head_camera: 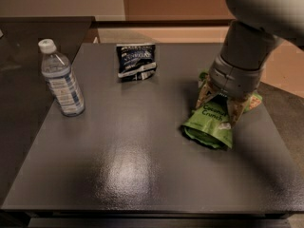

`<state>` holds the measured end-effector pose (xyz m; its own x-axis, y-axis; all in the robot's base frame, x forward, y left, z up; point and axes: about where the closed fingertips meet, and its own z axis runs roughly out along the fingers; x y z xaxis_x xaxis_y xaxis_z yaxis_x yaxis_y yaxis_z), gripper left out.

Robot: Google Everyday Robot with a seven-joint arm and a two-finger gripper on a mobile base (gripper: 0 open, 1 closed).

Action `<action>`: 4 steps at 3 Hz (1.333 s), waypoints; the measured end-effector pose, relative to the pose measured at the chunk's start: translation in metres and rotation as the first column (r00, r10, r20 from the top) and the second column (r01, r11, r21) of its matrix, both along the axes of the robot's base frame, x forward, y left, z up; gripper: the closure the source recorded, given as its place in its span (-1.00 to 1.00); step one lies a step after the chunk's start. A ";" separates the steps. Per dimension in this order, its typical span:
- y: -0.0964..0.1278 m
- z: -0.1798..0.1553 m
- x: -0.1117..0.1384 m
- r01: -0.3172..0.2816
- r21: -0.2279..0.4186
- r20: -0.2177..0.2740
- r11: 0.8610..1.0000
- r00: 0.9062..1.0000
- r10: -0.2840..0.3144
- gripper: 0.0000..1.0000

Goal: Move green rice chip bag near blue plastic bottle

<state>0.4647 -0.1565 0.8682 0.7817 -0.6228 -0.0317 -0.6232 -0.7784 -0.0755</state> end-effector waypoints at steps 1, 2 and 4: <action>0.021 0.020 0.000 0.013 0.063 0.039 0.998 0.999 -0.015 1.00; 0.046 0.033 -0.005 0.003 0.120 0.051 0.993 0.999 -0.010 1.00; 0.121 0.048 -0.020 -0.057 0.219 0.094 0.974 0.995 0.037 1.00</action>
Offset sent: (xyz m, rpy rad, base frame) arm -0.0155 0.0758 0.0488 0.1874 -0.0469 0.0050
